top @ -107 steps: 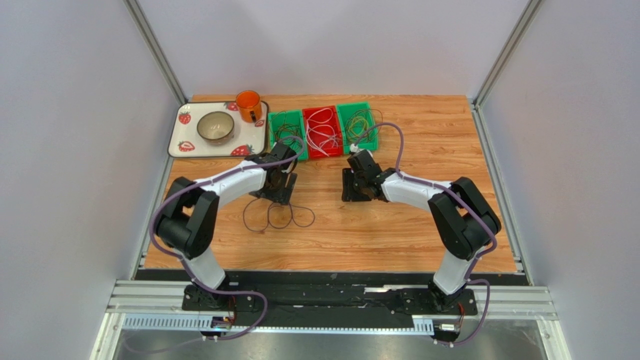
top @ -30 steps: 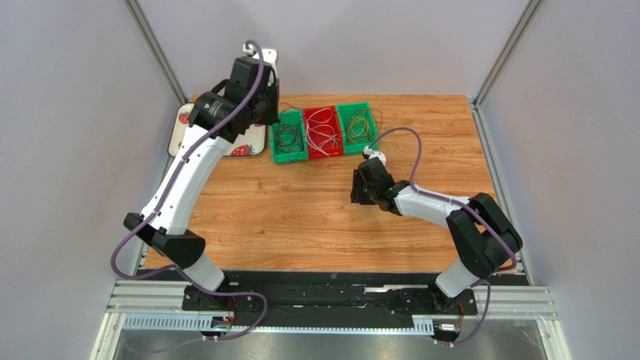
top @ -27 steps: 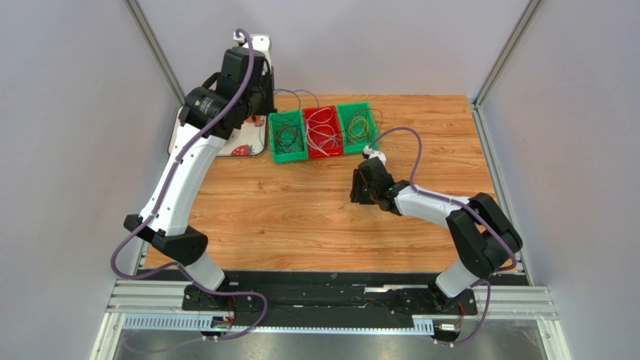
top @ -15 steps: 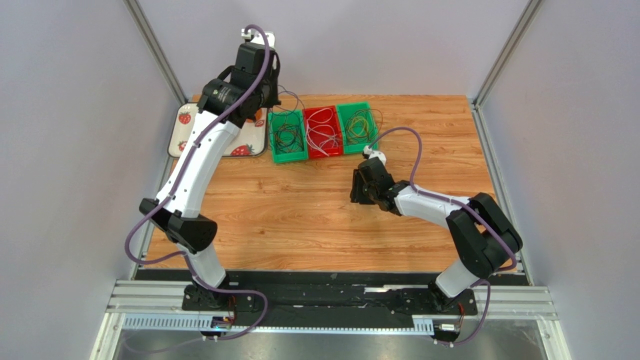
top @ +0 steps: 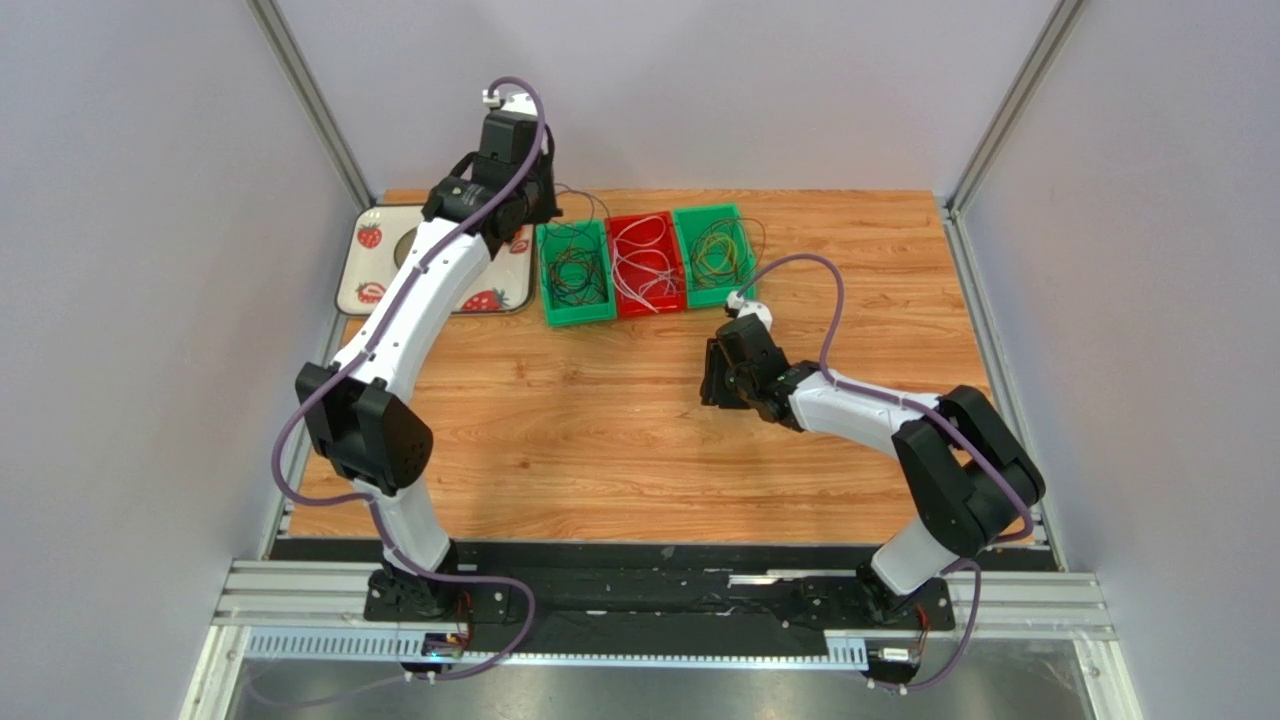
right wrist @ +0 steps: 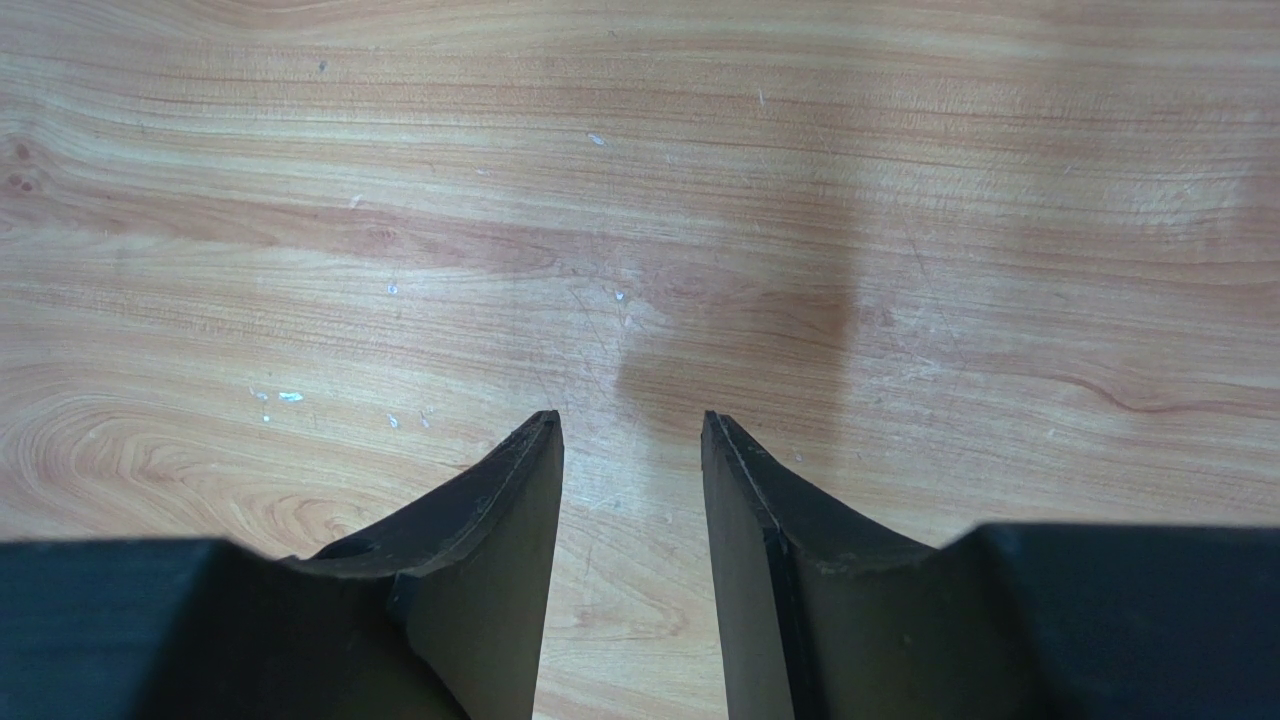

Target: Untangle the cables

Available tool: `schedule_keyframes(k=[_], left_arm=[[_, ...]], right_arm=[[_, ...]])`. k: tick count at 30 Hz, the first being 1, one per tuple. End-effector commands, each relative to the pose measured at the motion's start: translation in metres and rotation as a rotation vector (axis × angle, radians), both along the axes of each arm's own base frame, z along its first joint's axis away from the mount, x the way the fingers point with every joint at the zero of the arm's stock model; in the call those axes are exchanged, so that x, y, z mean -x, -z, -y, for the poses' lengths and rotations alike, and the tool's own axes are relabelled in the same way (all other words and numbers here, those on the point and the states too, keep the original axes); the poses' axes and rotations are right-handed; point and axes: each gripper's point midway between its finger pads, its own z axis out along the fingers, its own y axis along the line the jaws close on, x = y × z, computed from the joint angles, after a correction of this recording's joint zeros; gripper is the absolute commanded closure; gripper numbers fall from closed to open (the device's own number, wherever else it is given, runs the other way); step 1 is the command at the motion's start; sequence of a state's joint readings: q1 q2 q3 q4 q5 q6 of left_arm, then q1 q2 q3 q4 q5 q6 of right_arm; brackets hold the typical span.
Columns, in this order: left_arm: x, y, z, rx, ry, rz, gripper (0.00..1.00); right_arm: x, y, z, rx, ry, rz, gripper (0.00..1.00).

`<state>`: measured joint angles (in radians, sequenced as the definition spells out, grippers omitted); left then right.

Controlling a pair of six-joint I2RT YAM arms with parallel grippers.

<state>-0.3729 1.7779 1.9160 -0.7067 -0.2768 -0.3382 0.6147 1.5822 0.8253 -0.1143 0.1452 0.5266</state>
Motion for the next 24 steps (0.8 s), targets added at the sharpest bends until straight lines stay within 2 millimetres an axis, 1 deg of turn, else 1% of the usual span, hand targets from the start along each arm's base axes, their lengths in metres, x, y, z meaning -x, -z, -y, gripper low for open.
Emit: schedule_keyframes(k=[1, 2, 4, 7, 9, 10, 12, 13, 15, 16, 20, 21, 23, 24], left_arm=[[-0.033, 0.018, 0.017, 0.107, 0.041, 0.035, 1.0], [-0.037, 0.02, 0.017, 0.107, 0.043, 0.035, 1.0], [-0.045, 0.037, 0.016, 0.088, 0.028, 0.022, 1.0], [-0.054, 0.053, 0.019, 0.098, 0.041, 0.033, 1.0], [-0.058, 0.059, 0.017, 0.105, 0.036, 0.039, 1.0], [-0.061, 0.067, 0.017, 0.112, 0.029, 0.038, 1.0], [-0.064, 0.076, 0.01, 0.107, -0.002, 0.035, 1.0], [-0.065, 0.086, 0.005, 0.112, -0.014, 0.029, 1.0], [-0.067, 0.096, 0.002, 0.131, -0.029, 0.027, 1.0], [-0.066, 0.106, -0.001, 0.133, -0.034, 0.008, 1.0], [-0.069, 0.13, 0.0, 0.126, -0.028, -0.026, 1.0], [-0.071, 0.14, -0.001, 0.117, -0.031, -0.039, 1.0], [-0.074, 0.149, -0.001, 0.112, -0.036, -0.049, 1.0], [-0.076, 0.158, -0.001, 0.104, -0.035, -0.063, 1.0]], right_arm=[[-0.01, -0.016, -0.006, -0.031, 0.014, 0.056, 0.57], [-0.01, -0.016, -0.006, -0.031, 0.011, 0.058, 0.57], [-0.01, -0.016, -0.005, -0.03, 0.013, 0.057, 0.57], [-0.01, -0.016, -0.006, -0.03, 0.01, 0.055, 0.57], [-0.01, -0.015, -0.006, -0.029, 0.009, 0.055, 0.57], [-0.009, -0.016, -0.007, -0.03, 0.006, 0.055, 0.57], [-0.01, -0.015, -0.007, -0.03, 0.008, 0.055, 0.57], [-0.011, -0.015, -0.006, -0.028, 0.011, 0.054, 0.57], [-0.01, -0.015, -0.006, -0.028, 0.011, 0.054, 0.57], [-0.01, -0.016, -0.007, -0.03, 0.008, 0.055, 0.57], [-0.011, -0.015, -0.007, -0.028, 0.01, 0.052, 0.57], [-0.011, -0.015, -0.007, -0.027, 0.009, 0.053, 0.57], [-0.011, -0.015, -0.007, -0.028, 0.01, 0.052, 0.57], [-0.01, -0.015, -0.007, -0.027, 0.008, 0.051, 0.57]])
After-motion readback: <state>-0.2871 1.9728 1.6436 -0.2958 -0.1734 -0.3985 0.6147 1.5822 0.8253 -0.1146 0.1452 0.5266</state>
